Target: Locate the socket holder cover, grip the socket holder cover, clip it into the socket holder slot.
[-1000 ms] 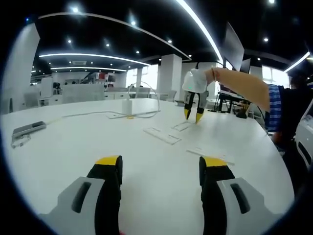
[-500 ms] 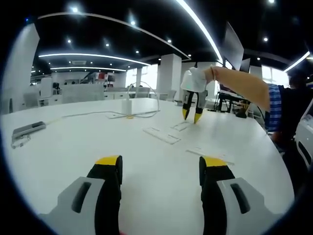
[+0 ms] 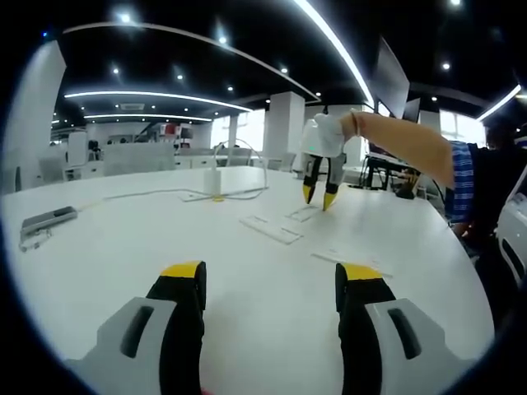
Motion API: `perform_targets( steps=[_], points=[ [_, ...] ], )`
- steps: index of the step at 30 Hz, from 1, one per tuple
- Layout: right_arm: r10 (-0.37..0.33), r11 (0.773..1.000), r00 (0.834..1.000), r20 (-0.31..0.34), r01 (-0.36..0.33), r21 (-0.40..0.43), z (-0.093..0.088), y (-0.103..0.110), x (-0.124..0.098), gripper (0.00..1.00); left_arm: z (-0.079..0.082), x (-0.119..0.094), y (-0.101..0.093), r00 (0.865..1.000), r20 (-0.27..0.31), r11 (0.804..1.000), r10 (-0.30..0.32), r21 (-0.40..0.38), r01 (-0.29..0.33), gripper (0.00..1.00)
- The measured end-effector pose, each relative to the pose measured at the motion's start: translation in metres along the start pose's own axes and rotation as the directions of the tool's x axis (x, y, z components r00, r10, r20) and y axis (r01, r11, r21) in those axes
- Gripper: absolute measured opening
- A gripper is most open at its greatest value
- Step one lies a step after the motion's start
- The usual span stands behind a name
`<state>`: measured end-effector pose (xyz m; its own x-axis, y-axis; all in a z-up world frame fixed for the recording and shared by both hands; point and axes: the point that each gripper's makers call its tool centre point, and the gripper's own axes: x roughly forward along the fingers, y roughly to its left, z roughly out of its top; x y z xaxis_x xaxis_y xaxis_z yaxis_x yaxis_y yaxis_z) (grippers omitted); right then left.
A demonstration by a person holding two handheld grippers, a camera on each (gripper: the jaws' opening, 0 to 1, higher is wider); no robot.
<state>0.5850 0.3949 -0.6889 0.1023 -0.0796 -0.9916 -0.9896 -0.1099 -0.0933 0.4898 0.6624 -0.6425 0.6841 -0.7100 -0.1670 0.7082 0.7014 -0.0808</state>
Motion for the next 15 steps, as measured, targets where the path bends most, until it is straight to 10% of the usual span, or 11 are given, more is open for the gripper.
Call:
perform_targets(
  steps=[15],
  points=[
    [-0.021,1.0,0.999,0.048,0.021,0.01,0.013,-0.002,-0.003,0.28,-0.001,0.0,0.001,1.0,-0.004,1.0,0.002,0.004,-0.002,0.63]
  ],
)
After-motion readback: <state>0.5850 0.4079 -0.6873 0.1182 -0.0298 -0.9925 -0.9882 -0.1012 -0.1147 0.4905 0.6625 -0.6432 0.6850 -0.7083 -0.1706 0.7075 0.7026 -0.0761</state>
